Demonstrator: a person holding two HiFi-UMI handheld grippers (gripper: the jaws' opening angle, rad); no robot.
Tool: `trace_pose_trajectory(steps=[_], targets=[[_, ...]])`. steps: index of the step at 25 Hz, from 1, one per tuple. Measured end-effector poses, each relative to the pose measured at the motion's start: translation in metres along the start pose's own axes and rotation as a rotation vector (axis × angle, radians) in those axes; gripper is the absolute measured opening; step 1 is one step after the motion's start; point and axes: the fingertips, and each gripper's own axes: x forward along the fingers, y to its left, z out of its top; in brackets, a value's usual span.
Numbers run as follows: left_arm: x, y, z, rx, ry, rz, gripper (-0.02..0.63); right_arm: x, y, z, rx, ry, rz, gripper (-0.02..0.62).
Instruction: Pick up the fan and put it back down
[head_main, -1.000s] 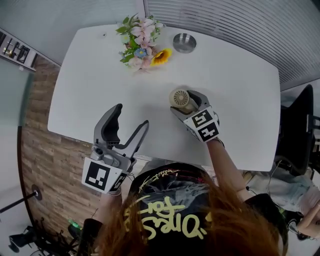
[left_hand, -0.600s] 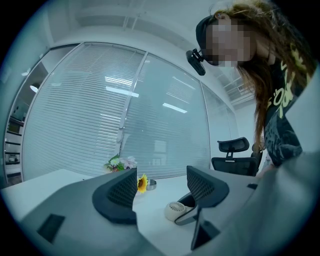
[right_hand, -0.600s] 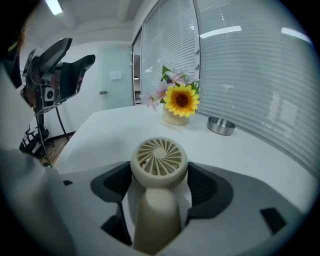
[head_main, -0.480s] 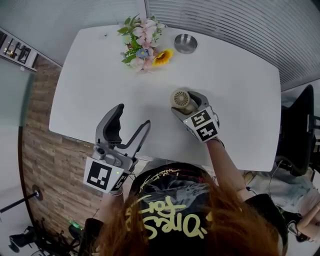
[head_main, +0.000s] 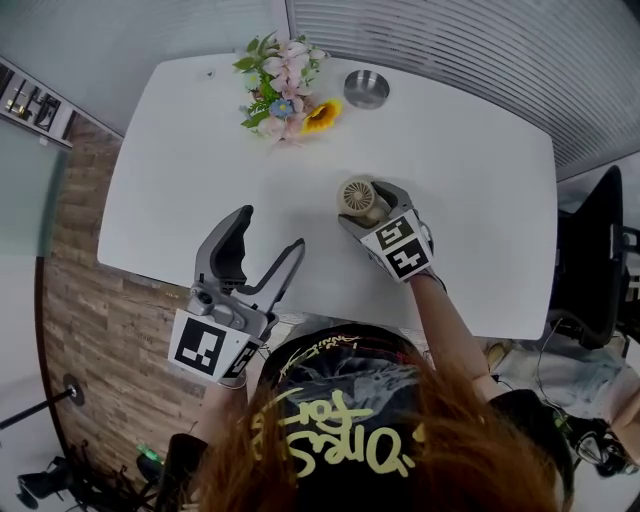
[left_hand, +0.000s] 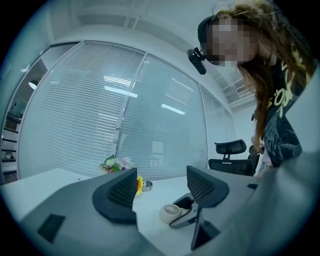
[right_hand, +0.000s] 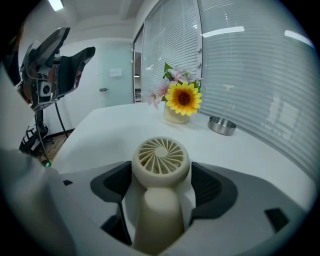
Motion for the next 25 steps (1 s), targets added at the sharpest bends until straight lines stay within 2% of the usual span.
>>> trace_pose_trajectory(steps=[5, 10, 17, 25], targets=[[0.001, -0.005, 0.004, 0.004, -0.002, -0.026, 0.307, -0.011, 0.004, 0.002, -0.018, 0.012, -0.010, 0.357], [0.005, -0.006, 0.003, 0.001, 0.013, -0.052, 0.307, -0.030, 0.003, 0.018, -0.038, -0.047, -0.046, 0.357], [0.015, -0.013, 0.014, 0.033, -0.007, -0.100, 0.307, -0.076, -0.001, 0.057, -0.020, -0.201, -0.102, 0.357], [0.028, -0.026, 0.035, 0.068, -0.044, -0.166, 0.307, -0.150, -0.012, 0.110, 0.027, -0.449, -0.181, 0.357]])
